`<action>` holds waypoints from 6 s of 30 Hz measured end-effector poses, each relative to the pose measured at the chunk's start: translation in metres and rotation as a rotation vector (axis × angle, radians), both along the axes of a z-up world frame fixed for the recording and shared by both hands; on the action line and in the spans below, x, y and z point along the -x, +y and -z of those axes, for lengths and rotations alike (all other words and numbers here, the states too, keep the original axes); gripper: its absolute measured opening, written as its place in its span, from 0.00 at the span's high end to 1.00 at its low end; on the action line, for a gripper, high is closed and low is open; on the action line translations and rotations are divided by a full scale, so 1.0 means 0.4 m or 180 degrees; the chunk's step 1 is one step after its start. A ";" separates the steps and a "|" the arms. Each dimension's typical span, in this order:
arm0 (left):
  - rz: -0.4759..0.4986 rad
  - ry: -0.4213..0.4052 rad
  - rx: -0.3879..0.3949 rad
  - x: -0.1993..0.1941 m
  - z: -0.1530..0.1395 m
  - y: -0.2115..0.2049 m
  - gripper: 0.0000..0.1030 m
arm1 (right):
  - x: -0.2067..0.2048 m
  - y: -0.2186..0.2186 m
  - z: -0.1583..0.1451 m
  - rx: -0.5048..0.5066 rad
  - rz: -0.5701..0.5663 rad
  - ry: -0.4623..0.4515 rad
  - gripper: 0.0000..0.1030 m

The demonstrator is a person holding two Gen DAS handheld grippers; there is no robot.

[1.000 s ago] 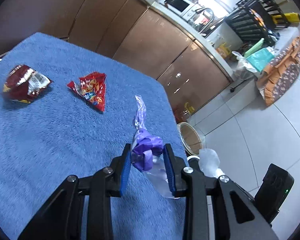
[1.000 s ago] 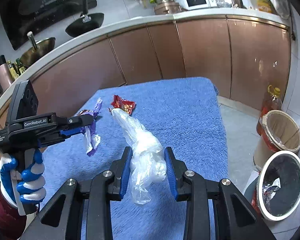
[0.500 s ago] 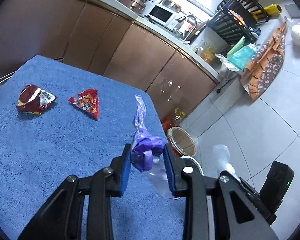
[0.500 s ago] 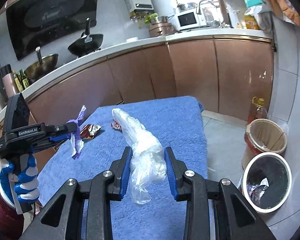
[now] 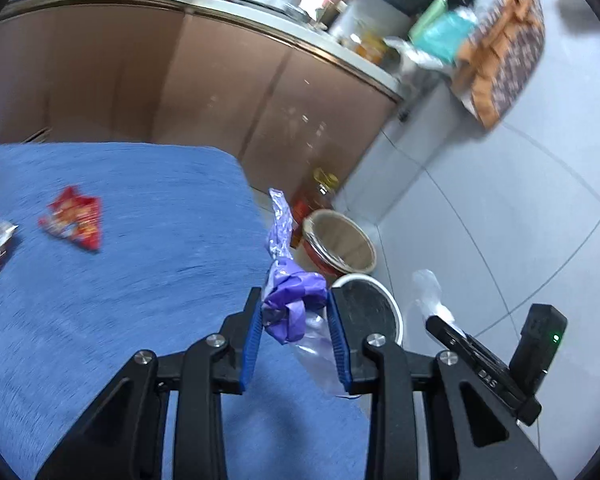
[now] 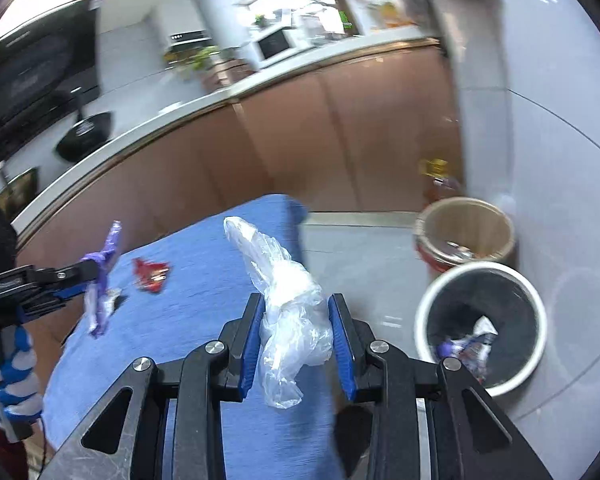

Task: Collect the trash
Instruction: 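Carry the white plastic in the right tool and purple wrapper in the left tool to the bin, then open both tools above the bin to drop the plastic and purple wrapper, then move both open tools back over the table toward the chip bags, then grasp the red-and-white chip bag with the left tool while the right tool grasps the red chip bag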

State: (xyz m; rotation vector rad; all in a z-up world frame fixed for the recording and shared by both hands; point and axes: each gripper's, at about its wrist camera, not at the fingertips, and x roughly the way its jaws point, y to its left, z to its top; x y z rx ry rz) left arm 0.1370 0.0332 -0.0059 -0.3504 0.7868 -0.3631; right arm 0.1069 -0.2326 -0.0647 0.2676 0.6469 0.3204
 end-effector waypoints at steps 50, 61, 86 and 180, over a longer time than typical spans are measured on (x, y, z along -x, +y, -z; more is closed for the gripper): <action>0.1067 0.0243 -0.0590 -0.336 0.169 -0.603 0.62 | -0.152 -0.252 0.196 0.0514 0.1220 0.0470 0.32; 0.0607 -0.0245 -0.0514 -0.125 0.043 -0.313 0.62 | -0.054 -0.105 0.036 0.0594 0.0998 0.0069 0.19; -0.1130 -0.1349 -0.0968 0.390 -0.172 0.188 0.32 | 0.249 0.238 -0.303 0.0743 0.0181 -0.1249 0.00; -0.1149 0.0220 -0.0400 -0.092 0.373 0.864 0.65 | -0.438 0.965 0.193 0.0548 -0.2169 0.0394 0.86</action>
